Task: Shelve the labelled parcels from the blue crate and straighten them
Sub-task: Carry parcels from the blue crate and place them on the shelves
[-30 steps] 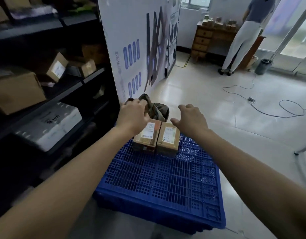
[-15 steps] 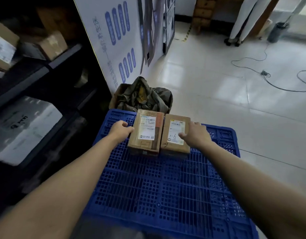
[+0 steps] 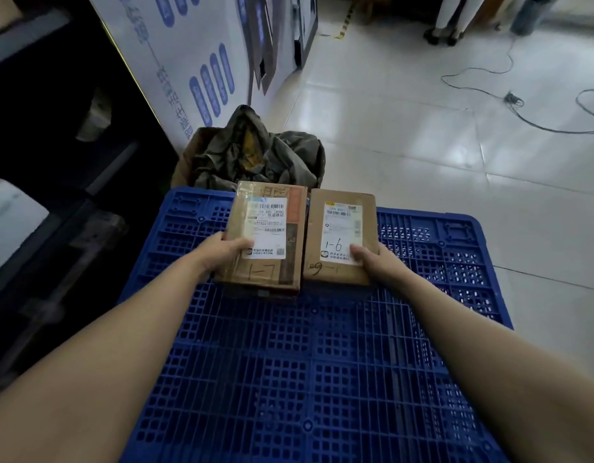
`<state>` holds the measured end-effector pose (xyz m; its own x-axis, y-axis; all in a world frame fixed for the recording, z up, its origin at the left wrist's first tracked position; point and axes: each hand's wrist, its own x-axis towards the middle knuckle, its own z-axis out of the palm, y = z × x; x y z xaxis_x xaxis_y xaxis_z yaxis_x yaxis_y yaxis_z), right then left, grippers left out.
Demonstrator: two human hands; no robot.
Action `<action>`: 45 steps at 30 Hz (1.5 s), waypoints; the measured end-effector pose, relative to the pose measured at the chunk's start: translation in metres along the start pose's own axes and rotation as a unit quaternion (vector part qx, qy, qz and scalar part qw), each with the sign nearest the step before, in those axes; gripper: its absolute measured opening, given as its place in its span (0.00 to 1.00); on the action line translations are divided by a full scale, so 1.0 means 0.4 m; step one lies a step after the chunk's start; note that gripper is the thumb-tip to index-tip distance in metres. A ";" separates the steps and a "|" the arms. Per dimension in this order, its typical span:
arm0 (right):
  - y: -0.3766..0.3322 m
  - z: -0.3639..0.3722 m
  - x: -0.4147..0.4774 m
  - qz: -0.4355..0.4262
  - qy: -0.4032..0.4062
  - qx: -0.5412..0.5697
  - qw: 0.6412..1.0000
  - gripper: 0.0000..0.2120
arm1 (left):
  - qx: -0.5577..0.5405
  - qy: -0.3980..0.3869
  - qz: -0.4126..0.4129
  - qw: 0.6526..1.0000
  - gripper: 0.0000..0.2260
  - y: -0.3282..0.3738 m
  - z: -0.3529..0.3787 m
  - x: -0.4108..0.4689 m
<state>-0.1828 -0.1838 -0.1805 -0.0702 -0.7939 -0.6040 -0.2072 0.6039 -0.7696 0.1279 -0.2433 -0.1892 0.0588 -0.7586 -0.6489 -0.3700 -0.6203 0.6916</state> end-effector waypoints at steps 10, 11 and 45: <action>-0.042 -0.047 -0.025 0.010 -0.059 0.175 0.983 0.28 | -0.146 -0.031 0.001 0.989 0.33 0.040 0.012 -0.049; -0.067 -0.058 -0.042 0.002 -0.061 0.174 0.983 0.28 | -0.158 -0.035 0.007 0.987 0.33 0.060 0.002 -0.070; -0.711 0.723 -1.323 -0.248 -0.602 -0.059 0.757 0.21 | -0.434 0.520 0.172 0.716 0.36 -0.279 -0.446 -2.040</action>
<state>0.1955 0.0850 0.2982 0.9699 -0.2377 -0.0527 -0.0080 0.1851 -0.9827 0.2866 0.4092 0.3198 0.9276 -0.3545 -0.1179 0.1594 0.0902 0.9831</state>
